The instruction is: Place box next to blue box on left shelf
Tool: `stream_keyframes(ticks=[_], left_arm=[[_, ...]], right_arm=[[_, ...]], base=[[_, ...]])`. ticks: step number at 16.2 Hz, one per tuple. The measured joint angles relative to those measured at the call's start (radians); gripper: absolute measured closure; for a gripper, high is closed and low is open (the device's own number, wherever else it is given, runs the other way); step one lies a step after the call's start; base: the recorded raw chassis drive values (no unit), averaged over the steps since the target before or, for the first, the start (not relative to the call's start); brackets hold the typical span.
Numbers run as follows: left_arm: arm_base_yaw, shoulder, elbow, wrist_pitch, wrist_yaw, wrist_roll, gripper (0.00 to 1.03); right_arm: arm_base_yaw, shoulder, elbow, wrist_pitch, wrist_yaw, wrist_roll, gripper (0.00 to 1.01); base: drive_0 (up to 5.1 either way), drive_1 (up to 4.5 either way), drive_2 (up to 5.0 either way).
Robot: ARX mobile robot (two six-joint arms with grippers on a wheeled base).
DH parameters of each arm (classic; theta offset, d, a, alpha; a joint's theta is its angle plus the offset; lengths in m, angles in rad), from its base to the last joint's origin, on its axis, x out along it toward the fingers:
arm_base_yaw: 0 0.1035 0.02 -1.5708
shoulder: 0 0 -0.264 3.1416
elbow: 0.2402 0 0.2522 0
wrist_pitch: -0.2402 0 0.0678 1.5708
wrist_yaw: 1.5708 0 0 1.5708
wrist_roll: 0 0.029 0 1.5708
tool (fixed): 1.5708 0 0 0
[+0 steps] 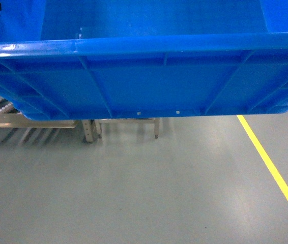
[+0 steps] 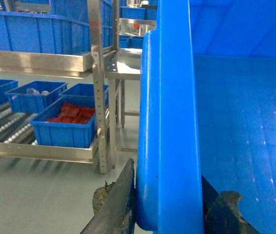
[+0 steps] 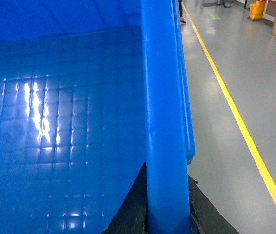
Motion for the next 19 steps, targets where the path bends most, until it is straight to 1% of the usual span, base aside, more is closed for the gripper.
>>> stream_keyframes(ticks=[19], left_arm=[[0.0,0.0,0.0,-0.001,0.0,0.0,0.83]], right_arm=[[0.0,0.0,0.0,0.0,-0.001,0.0,0.93]], base=[[0.0,4.34,-4.3]])
